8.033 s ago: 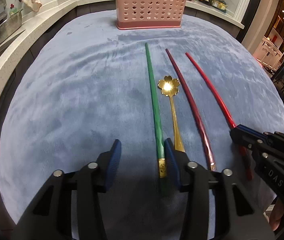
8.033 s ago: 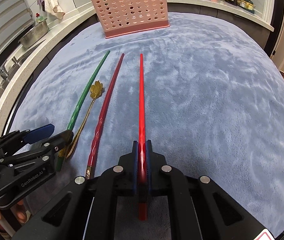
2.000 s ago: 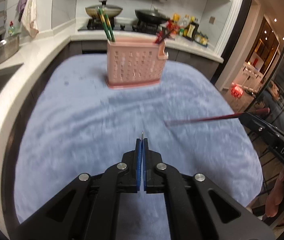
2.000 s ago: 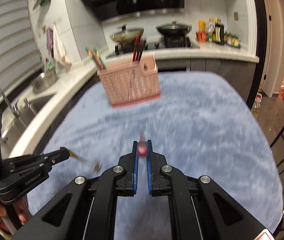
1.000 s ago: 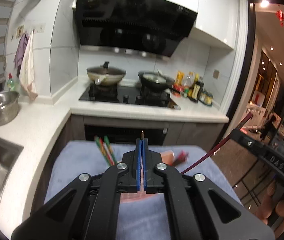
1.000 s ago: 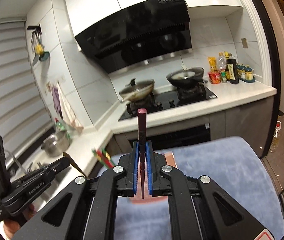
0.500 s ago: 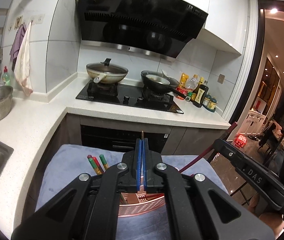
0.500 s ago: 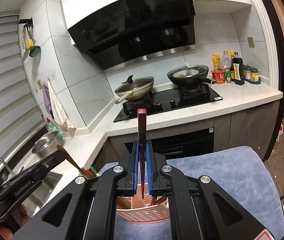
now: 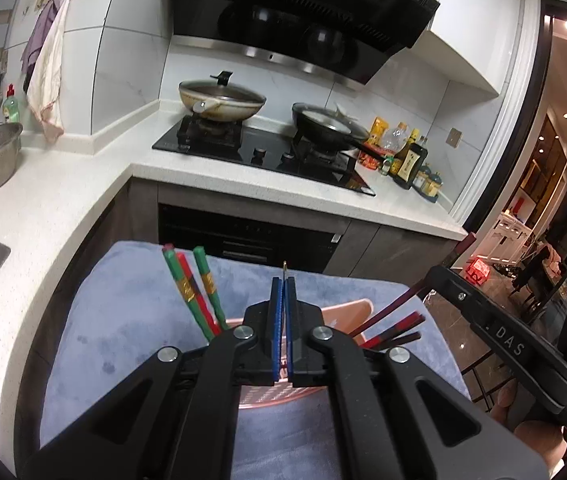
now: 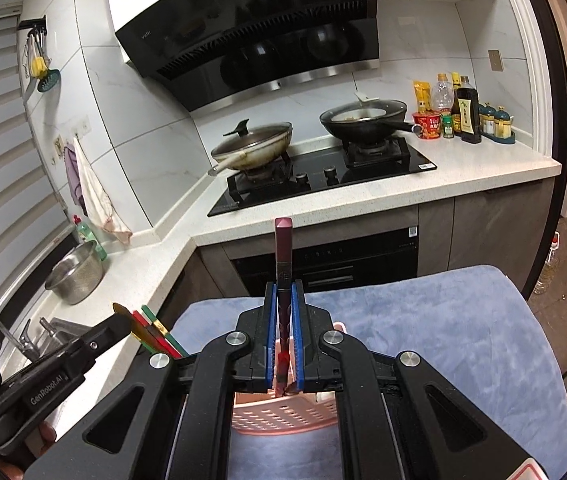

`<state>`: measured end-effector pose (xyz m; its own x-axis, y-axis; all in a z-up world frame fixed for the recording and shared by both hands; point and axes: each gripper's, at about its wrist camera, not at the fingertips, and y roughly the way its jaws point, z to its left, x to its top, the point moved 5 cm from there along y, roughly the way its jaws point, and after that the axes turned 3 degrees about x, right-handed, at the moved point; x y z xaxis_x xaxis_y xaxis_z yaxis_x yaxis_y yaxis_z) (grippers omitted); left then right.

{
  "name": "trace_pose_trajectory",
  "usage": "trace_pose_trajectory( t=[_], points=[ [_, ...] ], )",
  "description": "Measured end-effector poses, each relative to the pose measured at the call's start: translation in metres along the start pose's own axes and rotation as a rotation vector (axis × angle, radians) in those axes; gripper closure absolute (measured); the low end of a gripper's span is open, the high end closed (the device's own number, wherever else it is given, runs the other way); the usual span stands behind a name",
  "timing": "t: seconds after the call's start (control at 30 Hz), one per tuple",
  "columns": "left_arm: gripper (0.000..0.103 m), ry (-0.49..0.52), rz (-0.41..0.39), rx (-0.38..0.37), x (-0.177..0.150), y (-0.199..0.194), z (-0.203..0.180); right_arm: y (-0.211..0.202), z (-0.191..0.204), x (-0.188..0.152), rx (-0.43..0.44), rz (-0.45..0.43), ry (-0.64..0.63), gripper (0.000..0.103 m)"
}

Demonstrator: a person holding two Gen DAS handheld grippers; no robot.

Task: Organize utensils
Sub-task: 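Open both tools to release the spoon and chopstick and pull back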

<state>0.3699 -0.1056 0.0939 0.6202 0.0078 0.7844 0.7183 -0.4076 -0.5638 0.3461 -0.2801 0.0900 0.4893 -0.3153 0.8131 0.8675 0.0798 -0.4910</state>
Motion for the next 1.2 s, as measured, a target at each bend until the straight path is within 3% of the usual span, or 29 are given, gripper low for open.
trace_pose_trajectory(
  t=[0.1,0.17,0.23,0.5,0.63,0.73,0.97,1.2],
  points=[
    [0.099,0.003,0.013,0.049,-0.007,0.003,0.002,0.004,-0.002,-0.005,-0.003,0.021,0.011,0.095],
    [0.084,0.013,0.018,0.079,-0.009,0.003,0.003,0.002,-0.004,-0.006,-0.013,0.009,0.019,0.089],
    [0.056,0.015,0.005,0.118,-0.011,0.0,0.005,-0.001,-0.004,-0.006,-0.018,-0.001,0.02,0.079],
    [0.055,0.027,-0.007,0.137,-0.014,-0.012,0.003,-0.023,0.005,-0.006,-0.023,-0.032,-0.022,0.068],
    [0.046,0.042,-0.017,0.156,-0.019,-0.022,0.0,-0.037,0.012,-0.01,-0.028,-0.038,-0.053,0.058],
    [0.045,0.059,-0.024,0.176,-0.024,-0.03,-0.003,-0.05,0.02,-0.018,-0.046,-0.047,-0.102,0.053],
    [0.042,0.081,-0.012,0.205,-0.044,-0.047,-0.005,-0.069,0.027,-0.049,-0.11,-0.004,-0.201,0.049],
    [0.034,0.114,0.015,0.228,-0.074,-0.059,-0.009,-0.08,0.022,-0.076,-0.125,0.059,-0.199,0.047]
  ],
)
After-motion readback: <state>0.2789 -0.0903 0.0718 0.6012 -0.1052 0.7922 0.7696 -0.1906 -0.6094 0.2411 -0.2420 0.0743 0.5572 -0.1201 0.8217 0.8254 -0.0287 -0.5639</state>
